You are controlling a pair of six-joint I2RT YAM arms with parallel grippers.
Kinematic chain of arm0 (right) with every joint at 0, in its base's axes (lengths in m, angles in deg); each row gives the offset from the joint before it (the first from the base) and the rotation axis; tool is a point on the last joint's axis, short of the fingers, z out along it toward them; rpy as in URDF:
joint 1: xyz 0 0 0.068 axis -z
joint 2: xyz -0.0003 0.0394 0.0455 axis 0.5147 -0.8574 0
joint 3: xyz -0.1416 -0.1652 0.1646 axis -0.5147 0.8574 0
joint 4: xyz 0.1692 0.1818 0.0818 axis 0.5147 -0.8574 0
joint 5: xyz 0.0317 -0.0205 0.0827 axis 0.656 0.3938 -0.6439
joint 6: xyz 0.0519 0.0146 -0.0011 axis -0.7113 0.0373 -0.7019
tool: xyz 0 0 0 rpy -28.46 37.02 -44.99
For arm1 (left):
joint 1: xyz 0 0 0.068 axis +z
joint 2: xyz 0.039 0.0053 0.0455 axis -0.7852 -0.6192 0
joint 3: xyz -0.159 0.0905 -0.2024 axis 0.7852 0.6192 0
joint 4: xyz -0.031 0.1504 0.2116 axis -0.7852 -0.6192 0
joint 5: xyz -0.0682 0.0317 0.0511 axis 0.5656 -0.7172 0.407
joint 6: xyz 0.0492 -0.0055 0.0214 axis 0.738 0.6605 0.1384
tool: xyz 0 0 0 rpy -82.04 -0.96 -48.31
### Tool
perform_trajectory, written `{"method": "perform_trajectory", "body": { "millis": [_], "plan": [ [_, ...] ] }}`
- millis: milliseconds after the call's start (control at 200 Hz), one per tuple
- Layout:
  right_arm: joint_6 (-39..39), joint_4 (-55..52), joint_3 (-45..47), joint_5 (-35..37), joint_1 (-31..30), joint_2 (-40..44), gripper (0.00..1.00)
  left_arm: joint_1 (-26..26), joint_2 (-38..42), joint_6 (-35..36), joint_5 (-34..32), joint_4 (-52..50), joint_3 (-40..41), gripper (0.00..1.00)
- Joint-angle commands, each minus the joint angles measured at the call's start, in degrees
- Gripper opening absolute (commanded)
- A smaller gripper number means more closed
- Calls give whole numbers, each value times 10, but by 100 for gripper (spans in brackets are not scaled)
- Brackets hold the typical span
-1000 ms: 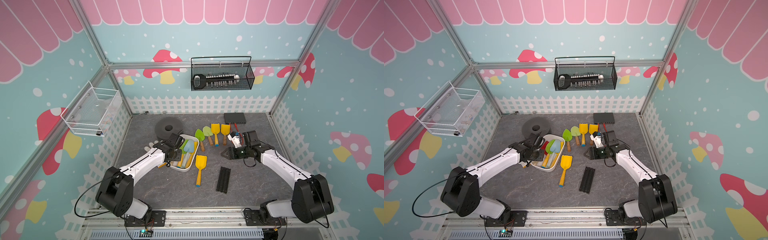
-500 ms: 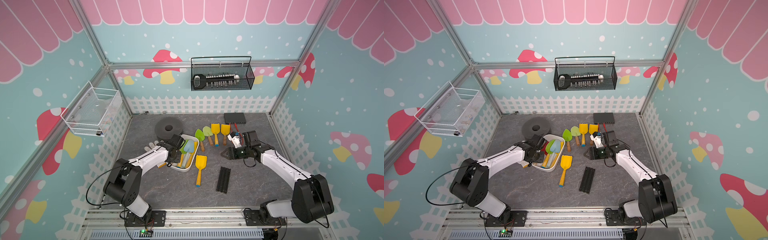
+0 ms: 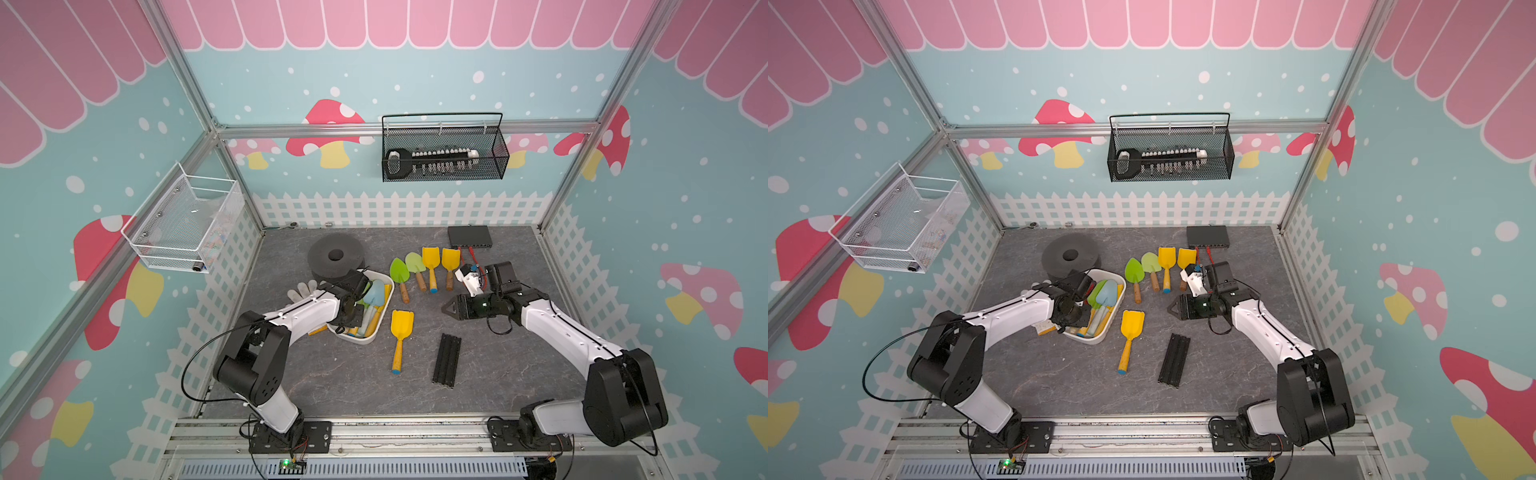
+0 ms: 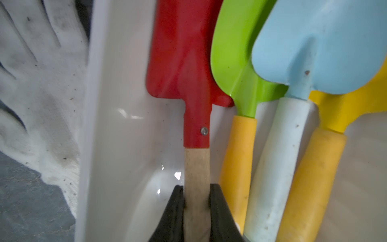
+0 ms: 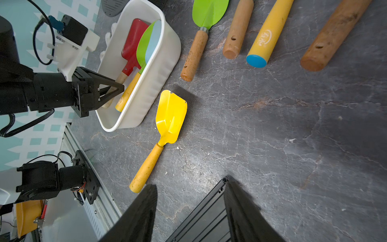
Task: Take the shovel out of the storage box
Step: Pick up the shovel from the storage box.
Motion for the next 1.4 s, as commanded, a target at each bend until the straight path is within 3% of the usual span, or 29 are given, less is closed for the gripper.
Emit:
{"method": "perform_trajectory", "body": {
  "millis": [0,100,280,560,735,991,1201,1396],
  "plan": [
    [8,1,5,-2,3,3,58,-15,39,2,-30,1,-16,5],
    [8,1,5,-1,3,5,58,-41,59,8,-69,0,-21,2],
    [7,1,6,-3,3,7,58,-98,89,12,-197,0,-23,0],
    [6,3,7,-4,3,6,58,-105,137,-15,-279,-7,-10,0],
    [5,6,8,-5,3,7,58,-112,189,-36,-256,10,7,0],
    [-7,20,15,-18,2,15,58,-115,303,-67,-134,88,69,0],
    [-5,19,13,-20,2,15,58,-119,325,-118,-44,125,100,0],
    [-5,15,13,-16,2,23,59,-155,329,-169,-38,145,116,0]
  ]
}}
